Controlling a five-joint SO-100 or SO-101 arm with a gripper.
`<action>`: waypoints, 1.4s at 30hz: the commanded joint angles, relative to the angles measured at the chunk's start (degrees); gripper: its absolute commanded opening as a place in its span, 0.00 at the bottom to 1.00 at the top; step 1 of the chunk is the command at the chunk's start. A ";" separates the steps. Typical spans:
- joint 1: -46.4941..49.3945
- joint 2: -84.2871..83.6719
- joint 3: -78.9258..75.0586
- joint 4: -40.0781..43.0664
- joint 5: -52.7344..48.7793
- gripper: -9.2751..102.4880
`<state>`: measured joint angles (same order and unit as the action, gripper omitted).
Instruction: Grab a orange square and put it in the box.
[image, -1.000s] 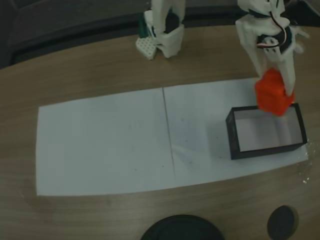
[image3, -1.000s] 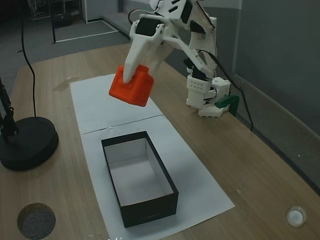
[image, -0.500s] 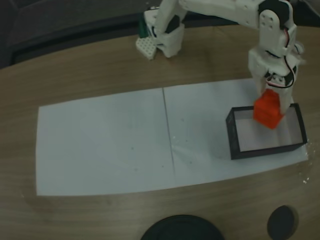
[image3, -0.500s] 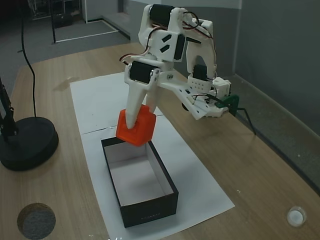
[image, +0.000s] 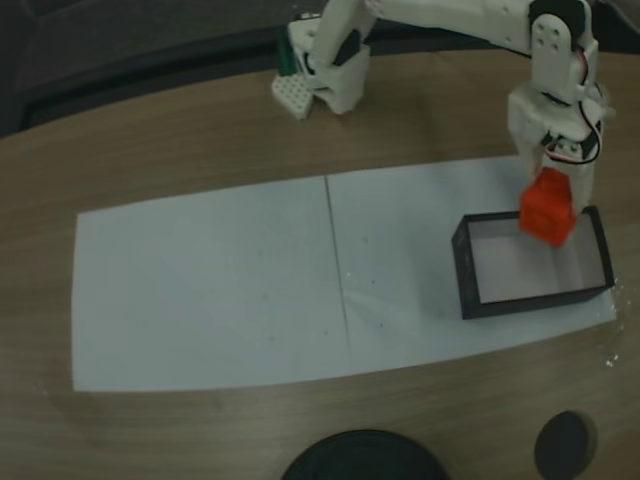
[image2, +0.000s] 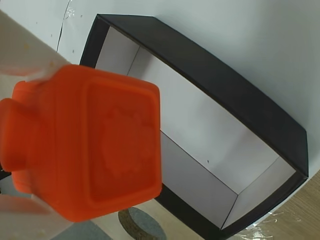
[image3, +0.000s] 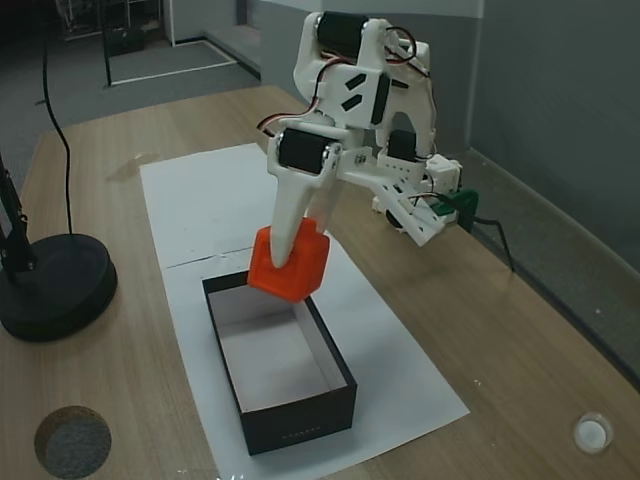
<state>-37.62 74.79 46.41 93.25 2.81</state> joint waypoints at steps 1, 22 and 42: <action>0.00 1.32 -3.34 -0.70 0.26 0.23; 18.90 5.45 -8.26 5.89 0.62 0.08; 38.41 77.70 21.45 4.48 -2.72 0.08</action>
<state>3.52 145.37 63.98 99.14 0.62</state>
